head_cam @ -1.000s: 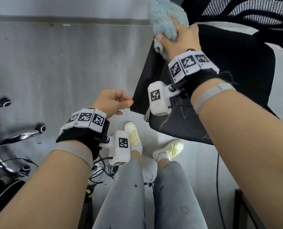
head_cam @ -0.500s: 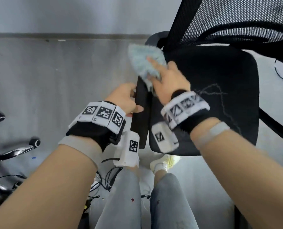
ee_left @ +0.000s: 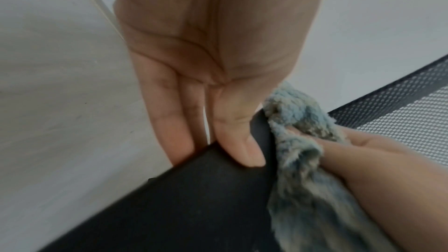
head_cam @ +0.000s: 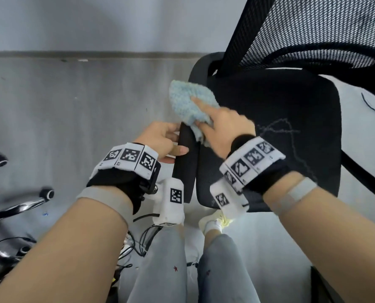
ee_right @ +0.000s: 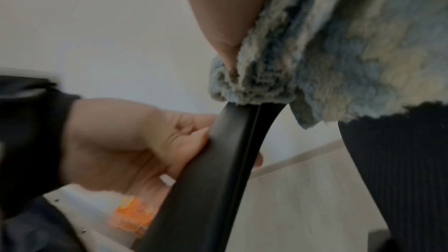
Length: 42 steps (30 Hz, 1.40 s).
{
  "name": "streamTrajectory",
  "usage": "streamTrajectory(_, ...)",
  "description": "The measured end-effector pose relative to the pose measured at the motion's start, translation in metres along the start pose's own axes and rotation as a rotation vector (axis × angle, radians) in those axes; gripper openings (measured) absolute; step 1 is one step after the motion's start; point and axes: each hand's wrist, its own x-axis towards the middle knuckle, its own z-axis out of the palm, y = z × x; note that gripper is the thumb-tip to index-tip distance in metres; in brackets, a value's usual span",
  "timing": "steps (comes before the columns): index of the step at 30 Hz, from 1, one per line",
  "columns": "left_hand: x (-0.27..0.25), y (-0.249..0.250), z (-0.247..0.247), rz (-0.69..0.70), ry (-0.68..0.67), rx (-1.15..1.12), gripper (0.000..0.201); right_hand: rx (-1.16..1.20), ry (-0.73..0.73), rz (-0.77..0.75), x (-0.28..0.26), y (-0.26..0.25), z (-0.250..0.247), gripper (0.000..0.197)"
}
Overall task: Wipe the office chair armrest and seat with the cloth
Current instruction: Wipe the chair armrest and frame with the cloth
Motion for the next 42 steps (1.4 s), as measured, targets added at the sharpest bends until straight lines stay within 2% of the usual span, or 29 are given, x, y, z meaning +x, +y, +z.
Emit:
streamTrajectory(2,0.001,0.0,0.0,-0.004,-0.02,-0.013,0.049,-0.02,0.078,0.095,0.03,-0.003,-0.012,0.048)
streamTrajectory(4,0.001,0.0,0.001,0.006,-0.021,-0.024,0.048,0.069,0.131,0.18,0.063,-0.005,-0.023,0.047)
streamTrajectory(7,0.001,-0.001,0.0,0.027,0.012,-0.023,0.046,0.195,0.158,0.19,0.084,-0.01,-0.025,0.054)
streamTrajectory(10,0.001,-0.005,0.0,0.062,0.055,-0.04,0.041,0.198,0.109,0.179,0.064,-0.011,-0.013,0.057)
streamTrajectory(15,0.004,-0.009,0.0,0.115,0.102,-0.051,0.034,0.116,-0.064,0.014,-0.017,-0.005,0.013,0.057)
streamTrajectory(17,0.005,-0.011,-0.001,0.138,0.105,-0.043,0.029,0.049,-0.113,-0.026,-0.032,-0.001,0.018,0.058)
streamTrajectory(19,0.005,-0.013,-0.001,0.147,0.115,-0.062,0.021,-0.03,-0.081,-0.028,-0.027,0.002,0.012,0.056)
streamTrajectory(22,0.007,-0.017,-0.001,0.155,0.112,-0.115,0.007,-0.06,0.048,0.041,0.006,0.001,-0.003,0.053)
streamTrajectory(25,0.005,-0.026,-0.001,0.181,0.06,-0.182,0.015,0.092,0.11,0.181,0.045,0.0,-0.016,0.053)
streamTrajectory(27,0.003,-0.034,-0.001,0.184,0.027,-0.202,0.016,0.236,0.139,0.218,0.058,0.0,-0.019,0.054)
streamTrajectory(31,0.005,-0.041,-0.001,0.213,0.063,-0.248,0.018,0.353,0.138,0.163,0.041,-0.004,-0.004,0.056)
streamTrajectory(37,0.003,-0.046,0.007,0.199,0.105,-0.224,0.017,0.157,-0.049,-0.011,-0.033,0.0,0.029,0.056)
streamTrajectory(40,0.0,-0.047,0.009,0.199,0.135,-0.208,0.017,0.023,0.016,-0.028,-0.016,0.007,0.012,0.053)
streamTrajectory(42,-0.001,-0.049,0.009,0.218,0.139,-0.204,0.018,0.044,0.071,0.041,0.011,0.011,-0.004,0.053)
